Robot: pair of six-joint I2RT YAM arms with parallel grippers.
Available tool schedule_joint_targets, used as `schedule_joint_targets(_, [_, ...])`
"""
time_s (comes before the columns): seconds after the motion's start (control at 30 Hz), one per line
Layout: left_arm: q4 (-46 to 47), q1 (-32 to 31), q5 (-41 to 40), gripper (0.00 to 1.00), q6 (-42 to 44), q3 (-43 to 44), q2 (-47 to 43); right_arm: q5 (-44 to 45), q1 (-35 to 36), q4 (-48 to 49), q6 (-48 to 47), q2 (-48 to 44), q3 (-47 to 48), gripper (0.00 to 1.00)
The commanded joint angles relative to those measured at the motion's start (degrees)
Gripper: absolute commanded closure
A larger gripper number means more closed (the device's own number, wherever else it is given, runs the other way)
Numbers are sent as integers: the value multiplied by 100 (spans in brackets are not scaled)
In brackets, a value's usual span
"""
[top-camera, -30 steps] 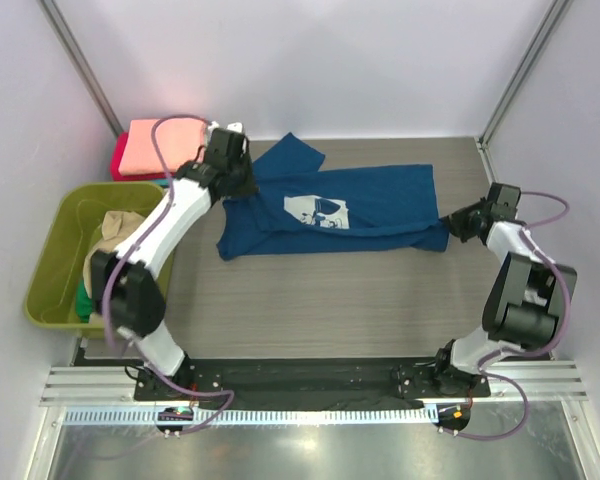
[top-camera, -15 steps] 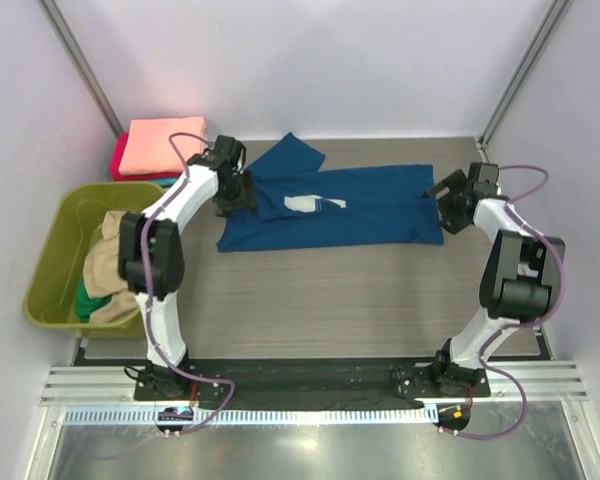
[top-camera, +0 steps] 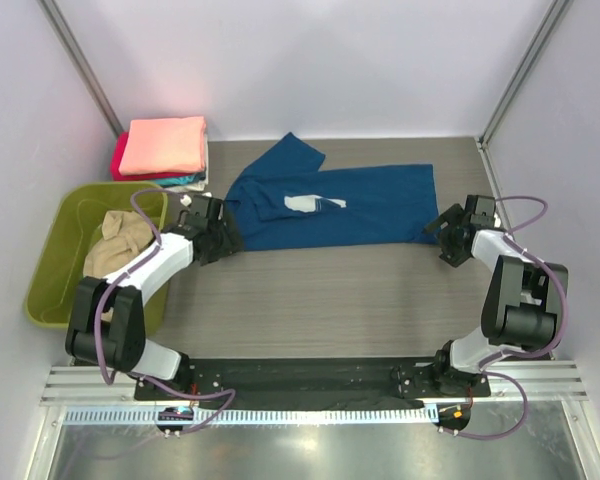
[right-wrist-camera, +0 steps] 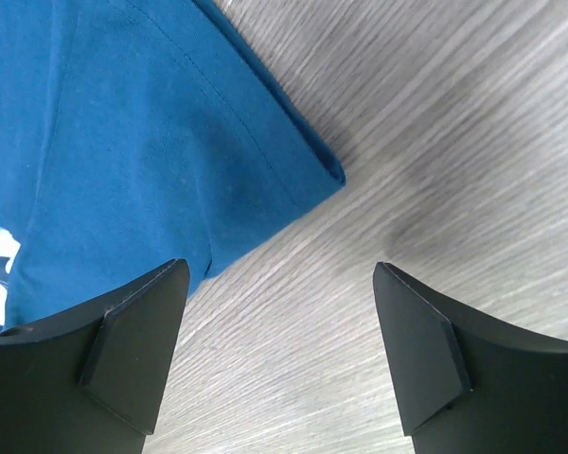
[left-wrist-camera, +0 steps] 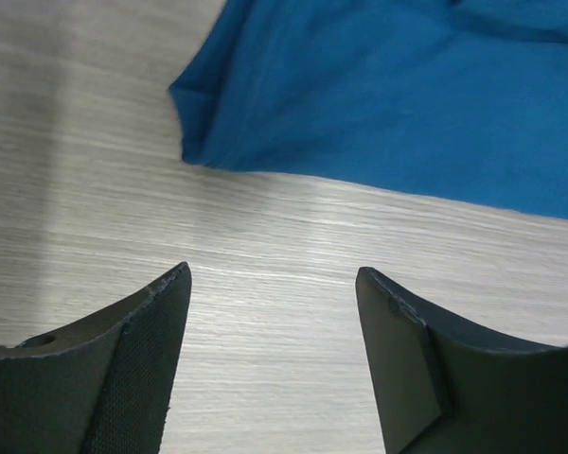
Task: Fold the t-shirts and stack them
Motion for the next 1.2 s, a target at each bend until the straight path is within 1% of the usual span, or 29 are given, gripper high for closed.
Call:
schedule_joint_targets(0.0, [925,144,-142,27,-279,-136,62,20,-38,414,-146,60,74,16])
schedule_joint_targets(0.13, [1171,197,-203,26,-402,-241,369,64,-65,440,-190,166,153,18])
schedule_joint_targets(0.27, [1444,223,-265,25,-490,-294,703,56,-65,493,-190,377,215,24])
schedule_joint_targets(0.43, [1576,241,-309,27,-569,-101,1266,134,-65,510,-199,605,390,30])
schedule_joint_targets(0.53, [1594,241,-370,32,-622,4,1486,179,-65,528,-199,737,470,42])
schedule_joint_targets(0.57, [1602,250,-405,37,-631,31,1521,179,-74,545,-190,781,496,57])
schedule_joint_targets(0.6, [1603,250,-431,40,-622,57,1565,161,-65,537,-181,825,522,66])
schedule_joint_targets(0.63, [1594,241,-519,44,-614,118,1583,152,-65,537,-173,930,549,72])
schedule_joint_targets(0.67, [1576,241,-537,54,-587,162,1600,143,-74,545,-146,974,610,82])
schedule_joint_targets(0.73, [1445,250,-572,72,-526,399,1644,82,-65,537,-129,1071,707,92])
schedule_joint_targets(0.77, [1357,241,-546,87,-508,531,1662,56,-65,502,-102,1141,777,99])
schedule_joint_targets(0.83, [1015,250,-450,97,-429,1040,1653,-145,-65,371,-58,1168,1101,99])
schedule_joint_targets(0.87, [866,241,-362,100,-412,1216,1610,-216,-65,257,-50,1133,1424,99])
schedule_joint_targets(0.9, [629,241,-318,100,-377,1531,1531,-269,-65,116,-49,1072,1584,99])
schedule_joint_targets(0.93, [566,250,-317,100,-350,1604,1208,-270,-56,-59,-49,941,1690,99])
schedule_joint_targets(1.03, [539,241,-703,100,-350,1394,601,-68,-56,-280,-67,273,1666,99])
schedule_joint_targets(1.07, [530,241,-756,100,-385,1289,303,28,-91,-316,-76,141,1421,99])
schedule_joint_targets(1.13, [495,250,-670,100,-446,868,63,-41,-205,-368,-58,-211,1043,99])
schedule_joint_targets(1.17, [495,241,-617,100,-534,683,-129,-59,-319,-351,-32,-325,571,99])
